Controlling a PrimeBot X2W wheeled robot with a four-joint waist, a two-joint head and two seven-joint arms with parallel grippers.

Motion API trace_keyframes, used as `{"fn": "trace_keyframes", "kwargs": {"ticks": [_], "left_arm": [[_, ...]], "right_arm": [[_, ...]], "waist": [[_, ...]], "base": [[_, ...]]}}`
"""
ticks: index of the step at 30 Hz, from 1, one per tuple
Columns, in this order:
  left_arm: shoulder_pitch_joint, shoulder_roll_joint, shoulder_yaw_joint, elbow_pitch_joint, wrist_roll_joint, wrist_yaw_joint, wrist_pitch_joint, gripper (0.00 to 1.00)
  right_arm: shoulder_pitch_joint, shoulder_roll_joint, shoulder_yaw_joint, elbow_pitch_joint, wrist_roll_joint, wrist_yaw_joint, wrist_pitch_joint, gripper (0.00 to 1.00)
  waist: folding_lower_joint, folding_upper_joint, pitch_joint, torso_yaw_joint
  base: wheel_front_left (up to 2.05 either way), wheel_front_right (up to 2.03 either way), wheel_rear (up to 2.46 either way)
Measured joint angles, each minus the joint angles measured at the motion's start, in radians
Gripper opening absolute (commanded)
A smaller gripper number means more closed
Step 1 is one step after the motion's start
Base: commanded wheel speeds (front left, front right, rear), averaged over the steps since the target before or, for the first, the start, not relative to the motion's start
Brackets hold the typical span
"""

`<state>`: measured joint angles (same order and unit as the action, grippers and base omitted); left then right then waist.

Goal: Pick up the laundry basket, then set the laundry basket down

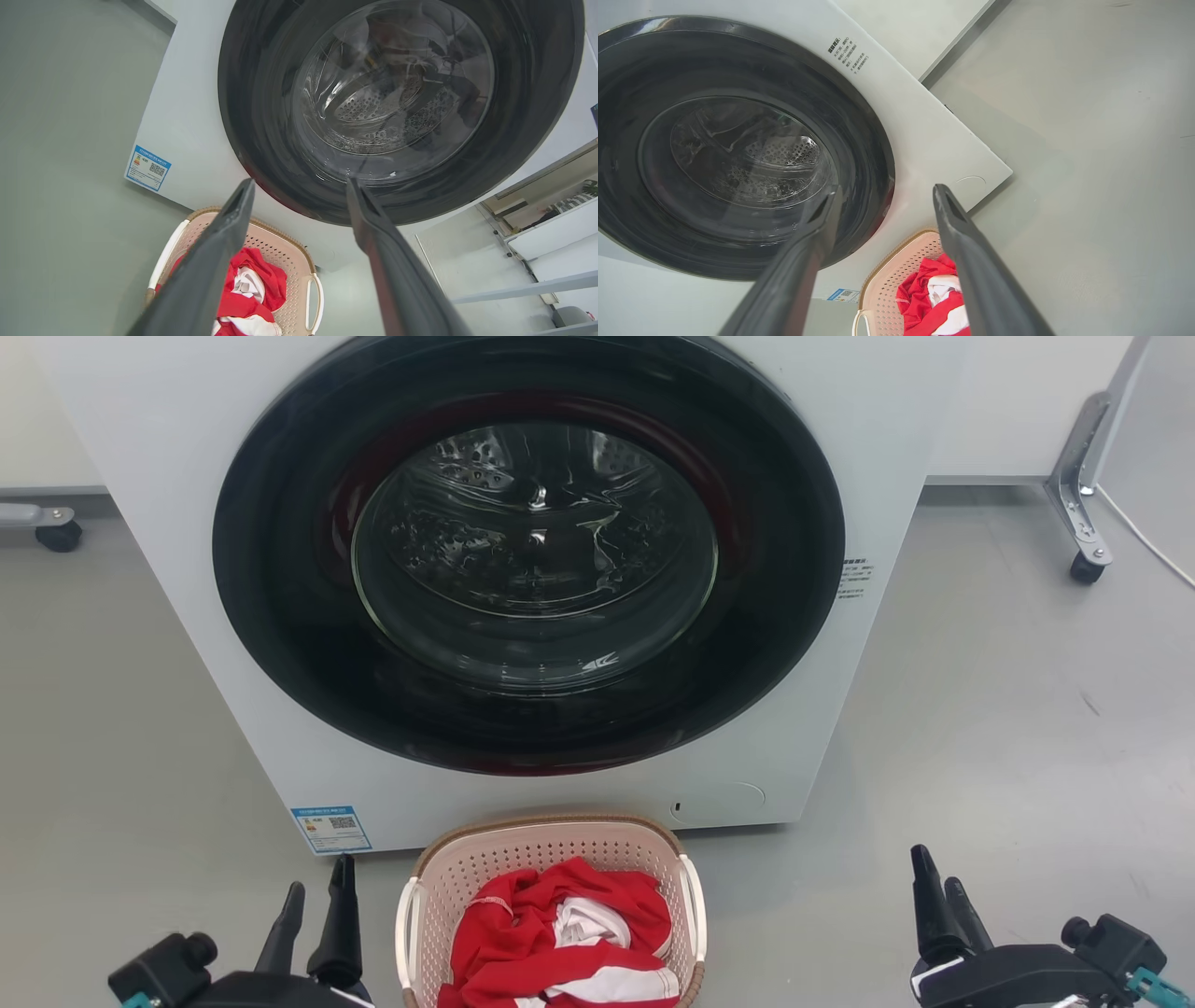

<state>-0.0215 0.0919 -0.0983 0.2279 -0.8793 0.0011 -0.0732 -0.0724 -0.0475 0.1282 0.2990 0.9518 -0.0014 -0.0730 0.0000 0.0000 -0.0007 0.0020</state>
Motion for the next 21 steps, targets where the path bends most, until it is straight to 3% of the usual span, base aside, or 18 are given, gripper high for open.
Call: {"fn": "trace_keyframes", "kwargs": {"ticks": [21], "left_arm": [[0.03,0.015,-0.066,-0.049,0.386,0.053,-0.08,1.0]], "right_arm": [[0.0,-0.006,0.078,-0.03,-0.336,-0.053,-0.08,1.0]], "waist": [[-0.0001,0.0,-0.004,-0.001]], "base": [[0.0,0.0,0.0]]}}
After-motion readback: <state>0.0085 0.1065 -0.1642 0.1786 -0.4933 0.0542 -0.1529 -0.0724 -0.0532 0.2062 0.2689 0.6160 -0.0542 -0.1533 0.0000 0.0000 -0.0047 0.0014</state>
